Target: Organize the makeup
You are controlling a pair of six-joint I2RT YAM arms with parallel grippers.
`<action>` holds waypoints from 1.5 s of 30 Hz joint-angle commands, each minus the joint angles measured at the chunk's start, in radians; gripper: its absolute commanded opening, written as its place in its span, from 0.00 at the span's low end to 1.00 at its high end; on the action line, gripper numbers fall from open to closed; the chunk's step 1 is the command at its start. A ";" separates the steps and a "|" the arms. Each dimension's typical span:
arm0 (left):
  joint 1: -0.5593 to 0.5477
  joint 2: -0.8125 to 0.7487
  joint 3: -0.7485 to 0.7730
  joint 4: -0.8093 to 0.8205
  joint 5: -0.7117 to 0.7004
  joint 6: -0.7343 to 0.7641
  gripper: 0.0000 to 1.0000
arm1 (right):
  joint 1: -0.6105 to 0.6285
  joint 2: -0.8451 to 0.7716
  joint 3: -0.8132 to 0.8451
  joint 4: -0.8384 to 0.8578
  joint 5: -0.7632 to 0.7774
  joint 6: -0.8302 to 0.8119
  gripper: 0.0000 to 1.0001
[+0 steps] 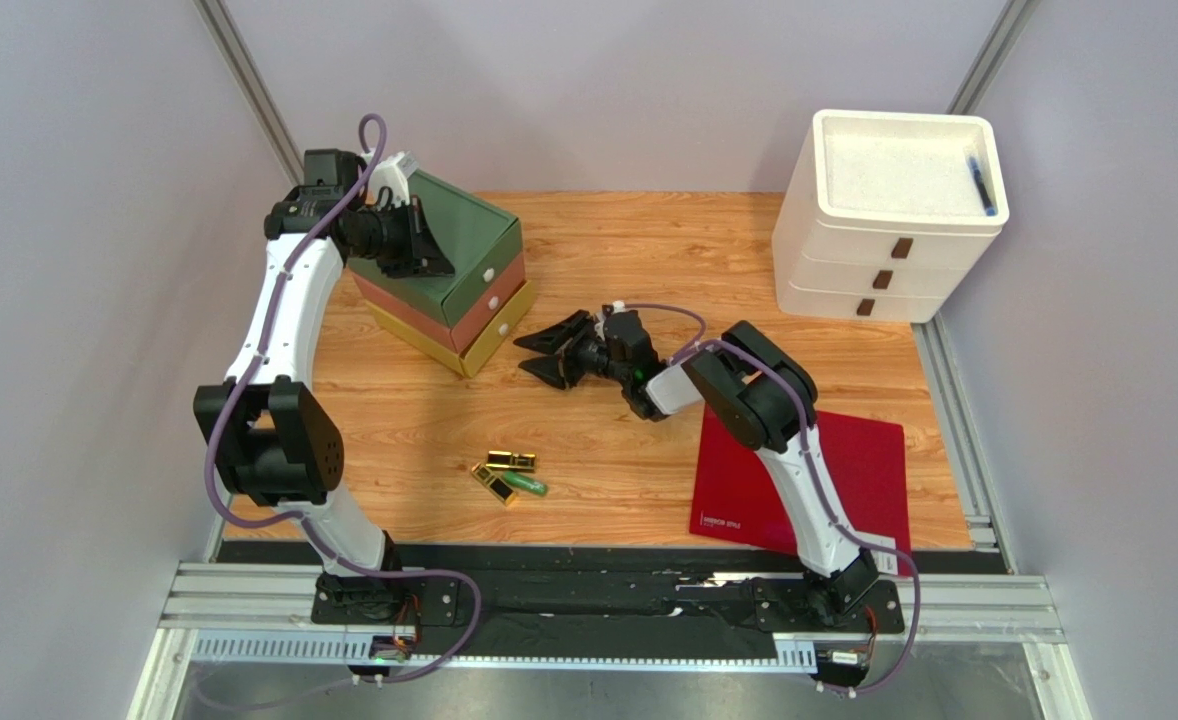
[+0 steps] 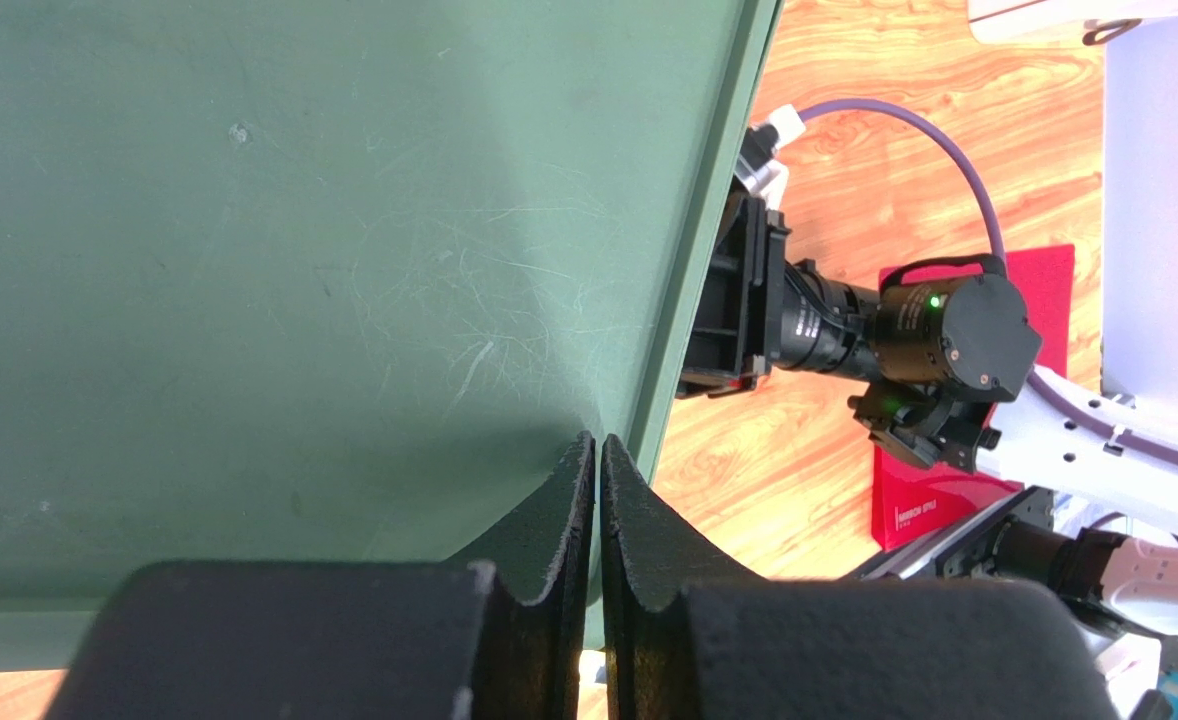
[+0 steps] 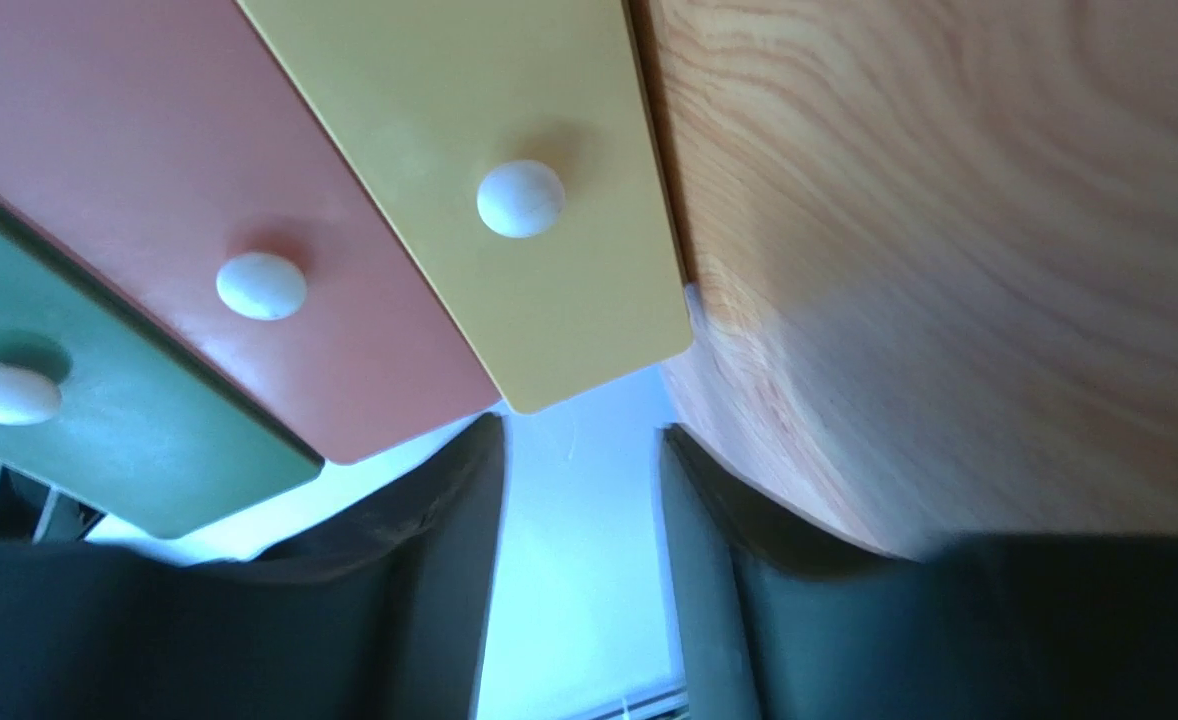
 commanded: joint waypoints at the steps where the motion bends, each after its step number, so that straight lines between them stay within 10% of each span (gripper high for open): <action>1: 0.010 0.005 -0.003 -0.055 -0.052 0.036 0.10 | -0.002 0.050 0.041 -0.099 0.004 0.025 0.55; 27: 0.010 -0.005 0.000 -0.049 -0.045 0.027 0.10 | 0.030 0.161 0.194 -0.235 0.123 0.179 0.40; 45: 0.010 0.000 -0.012 -0.043 -0.032 0.036 0.10 | 0.024 0.104 0.251 -0.498 0.105 -0.197 0.43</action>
